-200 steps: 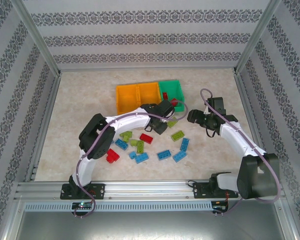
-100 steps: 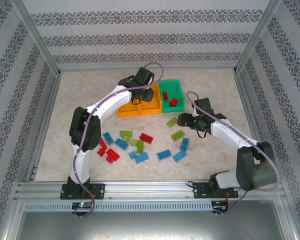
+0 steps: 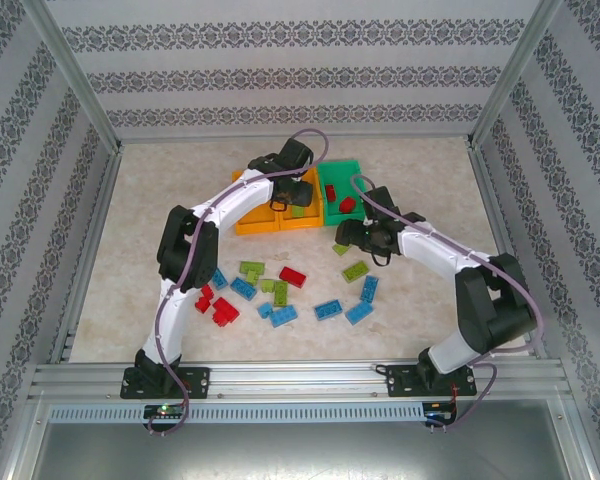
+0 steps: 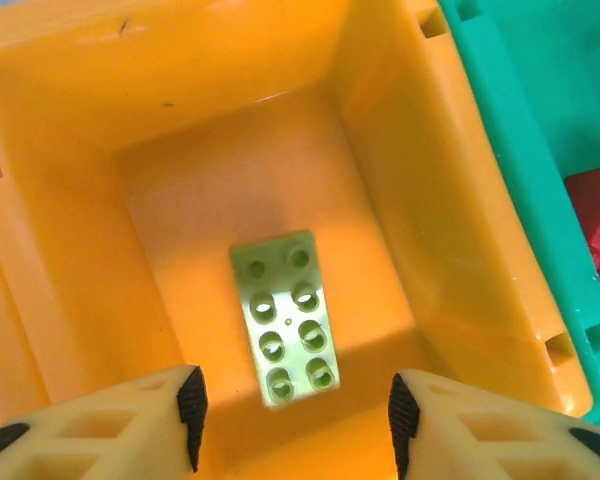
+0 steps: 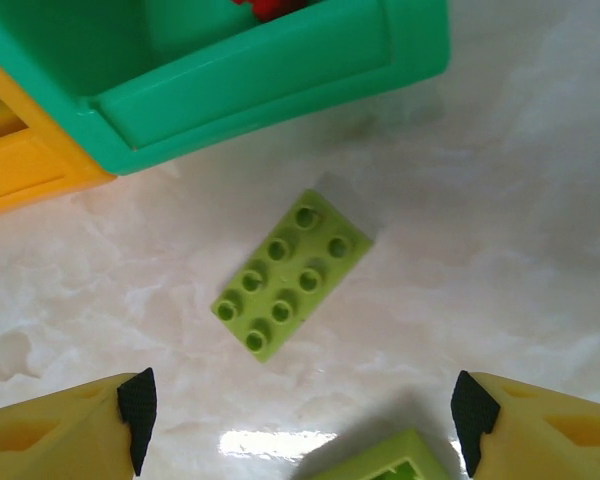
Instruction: Sort the legos into containers by color
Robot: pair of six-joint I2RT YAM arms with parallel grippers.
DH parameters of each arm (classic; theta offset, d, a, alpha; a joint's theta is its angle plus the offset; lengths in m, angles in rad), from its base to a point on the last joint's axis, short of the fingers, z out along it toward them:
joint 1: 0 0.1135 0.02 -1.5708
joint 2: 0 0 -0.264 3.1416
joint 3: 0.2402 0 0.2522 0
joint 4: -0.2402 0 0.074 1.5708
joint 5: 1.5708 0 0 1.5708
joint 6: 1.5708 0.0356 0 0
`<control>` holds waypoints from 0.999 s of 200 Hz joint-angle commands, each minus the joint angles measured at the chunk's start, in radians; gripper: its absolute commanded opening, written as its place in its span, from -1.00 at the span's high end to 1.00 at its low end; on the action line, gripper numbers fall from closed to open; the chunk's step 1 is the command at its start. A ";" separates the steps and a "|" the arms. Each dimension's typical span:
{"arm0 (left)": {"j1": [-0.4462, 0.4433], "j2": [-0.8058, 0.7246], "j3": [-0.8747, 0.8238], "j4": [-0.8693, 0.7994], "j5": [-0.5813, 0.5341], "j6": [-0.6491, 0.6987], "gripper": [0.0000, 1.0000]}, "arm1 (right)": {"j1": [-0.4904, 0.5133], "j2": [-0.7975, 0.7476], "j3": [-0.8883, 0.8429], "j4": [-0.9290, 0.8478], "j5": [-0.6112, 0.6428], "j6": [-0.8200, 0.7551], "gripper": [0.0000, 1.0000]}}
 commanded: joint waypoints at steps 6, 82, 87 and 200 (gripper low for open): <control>0.010 -0.076 -0.066 0.023 0.014 -0.041 -0.33 | 0.035 0.047 0.033 -0.058 0.027 0.046 -0.59; 0.009 -0.335 -0.351 0.210 0.099 -0.112 -0.93 | 0.062 0.130 0.085 -0.100 0.068 0.059 -0.57; 0.009 -0.349 -0.360 0.212 0.103 -0.114 -1.00 | 0.065 0.138 0.090 -0.101 0.070 0.062 -0.57; 0.009 -0.544 -0.600 0.273 0.102 -0.061 -0.99 | 0.078 0.288 0.197 -0.117 0.094 0.120 -0.57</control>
